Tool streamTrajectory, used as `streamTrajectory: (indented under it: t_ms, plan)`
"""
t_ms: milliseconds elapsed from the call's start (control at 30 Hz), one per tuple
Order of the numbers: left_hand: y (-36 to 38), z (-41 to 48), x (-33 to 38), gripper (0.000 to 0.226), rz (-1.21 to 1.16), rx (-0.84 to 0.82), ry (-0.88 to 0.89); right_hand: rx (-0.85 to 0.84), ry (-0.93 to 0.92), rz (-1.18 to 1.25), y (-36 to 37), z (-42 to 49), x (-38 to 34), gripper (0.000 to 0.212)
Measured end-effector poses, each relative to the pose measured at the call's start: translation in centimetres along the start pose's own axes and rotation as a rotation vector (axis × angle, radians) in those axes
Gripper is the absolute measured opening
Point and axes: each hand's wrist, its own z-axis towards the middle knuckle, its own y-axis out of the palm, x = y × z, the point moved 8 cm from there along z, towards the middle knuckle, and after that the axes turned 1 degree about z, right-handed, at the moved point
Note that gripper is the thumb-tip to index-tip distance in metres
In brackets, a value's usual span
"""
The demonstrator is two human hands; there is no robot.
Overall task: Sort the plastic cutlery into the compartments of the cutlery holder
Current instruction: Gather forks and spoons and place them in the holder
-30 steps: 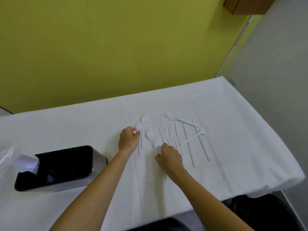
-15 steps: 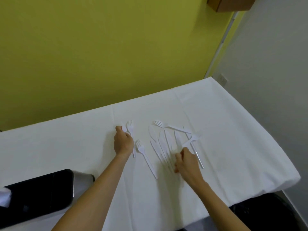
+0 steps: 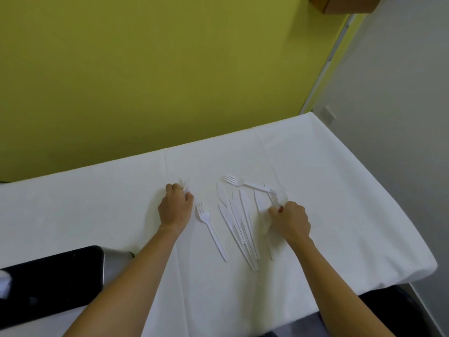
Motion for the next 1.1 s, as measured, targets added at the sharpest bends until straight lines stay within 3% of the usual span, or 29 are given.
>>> streamTrajectory:
  t_ms: [167, 333, 467, 667, 833, 967, 1100]
  plan:
    - [-1.3, -1.0, -1.1, 0.024, 0.034, 0.085, 0.002, -0.005, -0.045, -0.024, -1.2, -0.5, -0.1, 0.031]
    - [-1.5, -2.5, -1.5, 0.029, -0.351, 0.003, -0.122, 0.029, -0.172, -0.049, -2.8, 0.0, -2.7, 0.021]
    - [-0.9, -4.4, -2.5, 0.029, -0.383, -0.024, -0.265, 0.091, -0.169, -0.141, -3.5, 1.6, -4.3, 0.024]
    - [0.9, -7.0, -2.3, 0.065, -0.357, -0.116, -0.329, -0.007, -0.089, -0.305, -4.5, 3.8, -4.7, 0.027]
    - [1.1, -6.9, -0.9, 0.072, -0.261, -0.132, -0.243, 0.051, -0.43, -0.3, -3.5, 3.9, -9.6, 0.018]
    - [1.3, -6.9, 0.1, 0.057, -0.164, -0.163, -0.145, -0.062, -0.673, -0.393, -0.2, 3.9, -14.3, 0.029]
    - [0.9, -7.0, 0.2, 0.033, -0.118, -0.161, -0.089, -0.148, -0.721, -0.548, 2.7, 4.2, -14.8, 0.042]
